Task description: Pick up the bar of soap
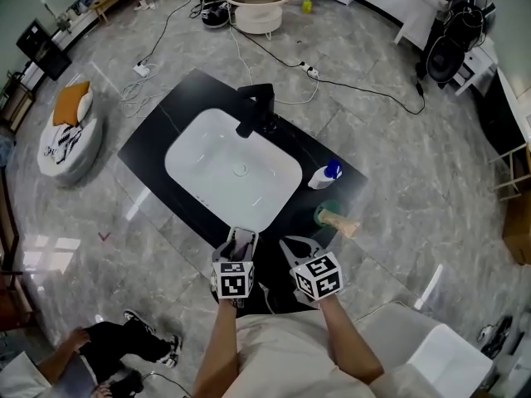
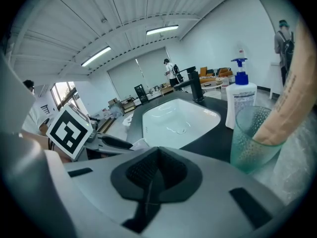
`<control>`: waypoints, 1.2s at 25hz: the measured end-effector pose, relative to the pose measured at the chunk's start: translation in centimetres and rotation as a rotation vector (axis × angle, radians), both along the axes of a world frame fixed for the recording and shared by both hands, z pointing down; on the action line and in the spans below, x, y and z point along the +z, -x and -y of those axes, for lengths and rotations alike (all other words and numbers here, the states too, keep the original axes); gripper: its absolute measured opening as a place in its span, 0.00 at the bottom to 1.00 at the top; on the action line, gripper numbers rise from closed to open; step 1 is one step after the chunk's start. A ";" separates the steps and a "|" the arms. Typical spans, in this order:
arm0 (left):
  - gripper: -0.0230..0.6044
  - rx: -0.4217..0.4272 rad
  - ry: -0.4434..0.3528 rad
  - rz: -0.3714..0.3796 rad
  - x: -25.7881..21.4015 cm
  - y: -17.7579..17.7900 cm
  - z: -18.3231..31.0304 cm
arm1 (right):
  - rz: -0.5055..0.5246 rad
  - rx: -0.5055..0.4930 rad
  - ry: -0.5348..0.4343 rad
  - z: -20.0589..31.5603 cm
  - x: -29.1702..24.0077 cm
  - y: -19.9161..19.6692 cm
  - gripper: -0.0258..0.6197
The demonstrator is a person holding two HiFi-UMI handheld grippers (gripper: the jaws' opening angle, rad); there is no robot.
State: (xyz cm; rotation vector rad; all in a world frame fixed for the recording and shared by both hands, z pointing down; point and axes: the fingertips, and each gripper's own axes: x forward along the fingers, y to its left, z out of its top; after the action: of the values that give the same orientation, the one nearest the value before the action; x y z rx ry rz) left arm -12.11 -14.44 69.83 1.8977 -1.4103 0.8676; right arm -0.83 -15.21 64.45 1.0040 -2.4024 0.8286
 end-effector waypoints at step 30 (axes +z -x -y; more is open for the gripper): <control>0.35 0.023 0.092 0.006 1.3 -0.4 0.5 | 0.025 -0.084 0.003 0.8 -0.1 3.1 0.05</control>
State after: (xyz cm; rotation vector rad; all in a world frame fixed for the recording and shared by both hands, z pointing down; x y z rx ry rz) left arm -11.73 -14.95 71.09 1.8468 -1.3310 0.9341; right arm -3.96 -16.05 64.39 0.8895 -2.4459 0.8190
